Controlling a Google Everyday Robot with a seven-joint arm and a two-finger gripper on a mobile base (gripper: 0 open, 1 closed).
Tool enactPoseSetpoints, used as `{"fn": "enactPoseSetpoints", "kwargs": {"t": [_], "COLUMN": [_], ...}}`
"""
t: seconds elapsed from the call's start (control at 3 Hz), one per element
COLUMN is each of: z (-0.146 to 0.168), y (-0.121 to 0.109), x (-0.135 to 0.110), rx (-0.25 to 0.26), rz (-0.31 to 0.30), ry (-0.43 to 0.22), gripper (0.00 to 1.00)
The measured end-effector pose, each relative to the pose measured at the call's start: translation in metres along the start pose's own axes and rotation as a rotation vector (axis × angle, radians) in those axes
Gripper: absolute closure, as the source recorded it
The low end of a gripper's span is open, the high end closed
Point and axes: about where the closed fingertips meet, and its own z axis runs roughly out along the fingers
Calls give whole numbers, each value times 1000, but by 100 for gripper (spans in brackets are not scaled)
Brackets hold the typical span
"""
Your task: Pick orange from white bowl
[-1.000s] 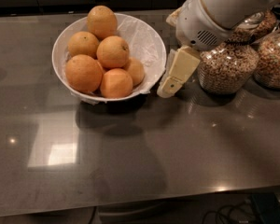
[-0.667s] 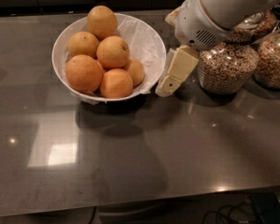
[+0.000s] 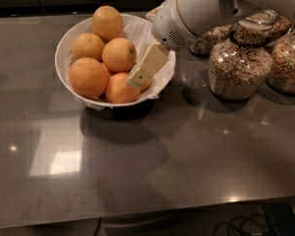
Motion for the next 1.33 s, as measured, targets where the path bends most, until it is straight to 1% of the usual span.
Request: {"fn": "enactPoseSetpoints", "kwargs": {"t": [0.33,0.67,1.33], "z": [1,2,30], "y": [0,-1,-8], "x": [0,-2,-11], "rx": [0,21,33], "rz": [0,0,-19], "ry": [0,-5,-12], "gripper": [0,0,0]}}
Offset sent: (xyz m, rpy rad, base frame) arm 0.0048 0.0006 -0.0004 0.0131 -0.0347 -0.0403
